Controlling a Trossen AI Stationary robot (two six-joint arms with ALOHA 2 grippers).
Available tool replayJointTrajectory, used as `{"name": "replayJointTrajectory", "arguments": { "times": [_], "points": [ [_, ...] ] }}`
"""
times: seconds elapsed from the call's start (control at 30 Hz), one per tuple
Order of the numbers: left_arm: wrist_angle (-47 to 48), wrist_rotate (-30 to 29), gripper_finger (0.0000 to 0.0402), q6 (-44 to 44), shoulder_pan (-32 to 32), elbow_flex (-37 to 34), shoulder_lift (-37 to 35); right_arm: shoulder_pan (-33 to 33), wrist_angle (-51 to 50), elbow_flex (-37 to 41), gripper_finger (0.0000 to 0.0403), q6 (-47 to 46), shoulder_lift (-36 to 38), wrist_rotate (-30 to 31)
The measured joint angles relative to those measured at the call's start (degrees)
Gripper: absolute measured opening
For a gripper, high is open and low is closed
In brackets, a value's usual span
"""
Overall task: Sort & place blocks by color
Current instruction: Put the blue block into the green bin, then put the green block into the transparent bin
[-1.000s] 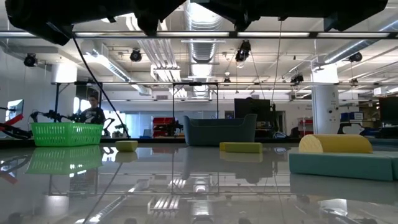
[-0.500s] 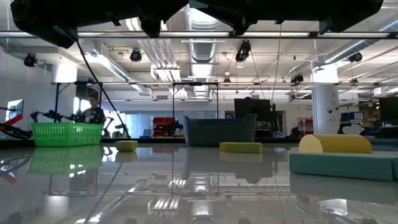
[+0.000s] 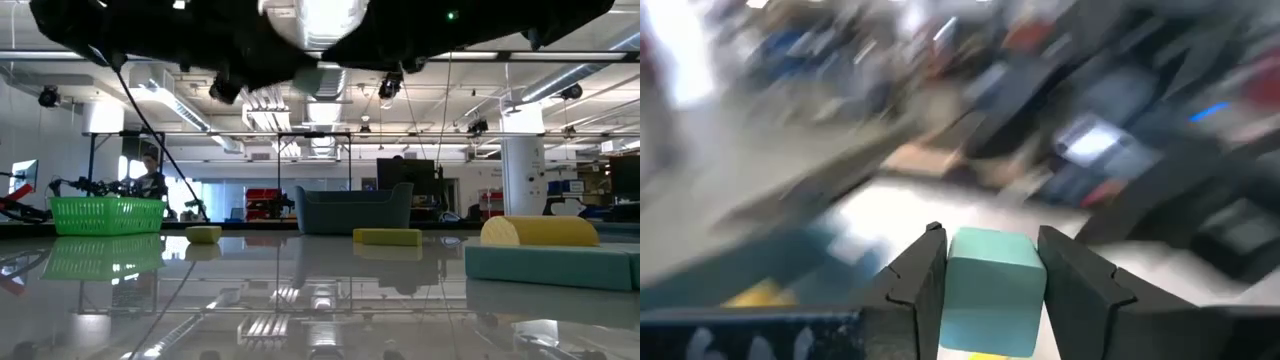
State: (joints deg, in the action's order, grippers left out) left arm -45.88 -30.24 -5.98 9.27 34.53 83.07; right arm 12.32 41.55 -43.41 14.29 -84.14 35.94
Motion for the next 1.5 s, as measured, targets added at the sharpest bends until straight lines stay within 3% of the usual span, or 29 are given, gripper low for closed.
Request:
{"name": "replayJointTrajectory", "arguments": {
  "times": [0.1,0.2,0.33,0.47,0.73,0.87,0.93,1.13,1.5],
  "points": [
    [23.17,-9.98,0.0116,-10.47,-3.21,0.60,-6.13,0.00,-5.78,-0.02,0.0275,-1.40,2.33,8.87],
    [49.06,-15.65,0.0116,-23.46,-7.20,3.87,-12.65,-0.07,-11.00,-0.03,0.0274,-3.90,4.66,11.63],
    [80.79,-15.19,0.0116,-39.77,-14.69,9.10,-17.07,-0.11,-13.49,0.10,0.0264,-4.80,6.60,11.66],
    [97.69,-8.74,0.0116,-44.50,-24.40,11.83,-17.64,-0.29,-13.84,0.40,0.0255,-4.00,6.91,11.70],
    [100.41,1.66,0.0116,-31.70,-45.90,10.97,-11.85,-0.37,-15.60,0.53,0.0248,-4.65,6.88,11.68],
    [100.45,2.36,0.0116,-28.13,-51.22,11.02,-8.11,-0.37,-16.07,0.56,0.0251,-4.75,6.87,11.68],
    [100.31,2.42,0.0121,-26.94,-52.02,11.32,-6.84,-0.37,-16.13,0.63,0.0251,-4.77,6.87,11.70],
    [100.38,1.30,0.0185,-26.12,-52.04,11.24,-5.10,-0.35,-16.16,0.65,0.0249,-5.88,6.87,11.70],
    [99.84,1.21,0.0196,-26.59,-46.41,11.21,-11.24,0.96,-20.94,0.69,0.0243,-13.51,8.52,11.68]
  ]
}}
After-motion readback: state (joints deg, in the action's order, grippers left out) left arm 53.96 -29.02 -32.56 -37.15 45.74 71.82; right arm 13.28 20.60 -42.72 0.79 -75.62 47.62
